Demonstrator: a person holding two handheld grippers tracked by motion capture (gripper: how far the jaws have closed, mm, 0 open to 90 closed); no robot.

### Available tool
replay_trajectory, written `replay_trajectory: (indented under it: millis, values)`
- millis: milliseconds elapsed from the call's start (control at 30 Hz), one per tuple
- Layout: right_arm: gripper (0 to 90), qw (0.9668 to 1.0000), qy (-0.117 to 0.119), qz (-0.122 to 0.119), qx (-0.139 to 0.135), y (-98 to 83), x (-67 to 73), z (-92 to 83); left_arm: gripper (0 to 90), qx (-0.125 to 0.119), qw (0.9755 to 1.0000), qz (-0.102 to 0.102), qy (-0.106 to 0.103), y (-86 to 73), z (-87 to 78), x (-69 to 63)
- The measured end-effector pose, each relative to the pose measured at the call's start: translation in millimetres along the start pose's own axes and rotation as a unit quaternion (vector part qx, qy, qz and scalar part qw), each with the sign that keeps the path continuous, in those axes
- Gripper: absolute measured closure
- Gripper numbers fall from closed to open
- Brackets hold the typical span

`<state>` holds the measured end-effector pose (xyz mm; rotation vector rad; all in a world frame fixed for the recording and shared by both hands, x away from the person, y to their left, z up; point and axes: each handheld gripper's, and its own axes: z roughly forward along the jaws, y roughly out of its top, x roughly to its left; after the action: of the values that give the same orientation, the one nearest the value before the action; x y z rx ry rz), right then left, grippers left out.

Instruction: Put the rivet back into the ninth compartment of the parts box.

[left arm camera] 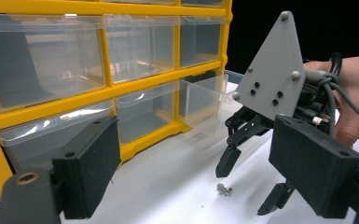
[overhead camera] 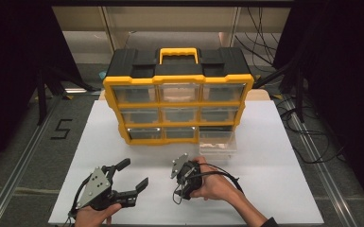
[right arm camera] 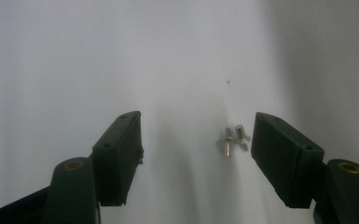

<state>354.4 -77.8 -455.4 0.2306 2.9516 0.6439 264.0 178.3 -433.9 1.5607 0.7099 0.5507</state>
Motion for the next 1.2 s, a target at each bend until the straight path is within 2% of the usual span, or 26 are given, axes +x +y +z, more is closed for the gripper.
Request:
replay_trajectory:
  millis: [200, 300, 467, 600, 733, 767, 867, 900, 1033, 1067, 1200]
  values:
    - [37.6, 0.9999, 0.002, 0.012, 0.005, -0.4, -4.0, 2.7, 16.2, 0.001, 1.0, 0.0, 0.0, -0.1, 0.2, 0.0]
    - [40.3, 0.9998, 0.016, 0.015, 0.004, -0.2, -5.8, 5.9, 16.1, 0.0, 1.0, 0.0, 0.0, -0.1, 0.2, 0.0]
    - [43.0, 0.9997, 0.019, 0.016, 0.008, 0.1, -6.0, 7.5, 16.2, 0.0, 1.0, 0.0, 0.0, 0.0, 0.1, 0.1]
    - [45.3, 0.9999, 0.01, -0.002, 0.012, -0.8, -9.8, 8.8, 16.1, 0.0, 1.0, 0.0, -0.001, 0.0, 0.1, 0.1]
    - [47.9, 0.9993, 0.025, 0.024, 0.016, -1.0, -8.4, 9.9, 16.2, 0.0, 1.0, -0.001, -0.001, 0.0, 0.1, 0.0]
    - [50.0, 0.9998, 0.013, -0.006, 0.016, -1.6, -12.5, 10.8, 16.2, 0.0, 1.0, 0.0, -0.001, 0.0, 0.1, 0.0]
    - [52.8, 0.9997, 0.014, -0.003, 0.022, -1.5, -12.3, 11.3, 16.2, 0.0, 1.0, 0.0, 0.0, 0.0, 0.1, 0.1]
    - [54.8, 0.9994, 0.021, 0.017, 0.021, -0.7, -9.8, 11.7, 16.2, 0.0, 1.0, 0.0, -0.001, 0.1, 0.0, 0.1]
    - [59.8, 0.9996, 0.019, 0.005, 0.022, -1.0, -13.1, 12.0, 16.2, 0.0, 1.0, -0.001, -0.001, 0.1, 0.0, 0.1]
    - [62.3, 0.9991, 0.028, 0.015, 0.028, -0.9, -12.9, 11.7, 16.2, -0.001, 1.0, -0.001, -0.001, 0.1, 0.0, 0.0]
    - [66.0, 0.999, 0.03, 0.013, 0.032, -1.3, -15.4, 10.5, 16.1, -0.001, 1.0, 0.0, -0.001, 0.2, -0.1, 0.0]
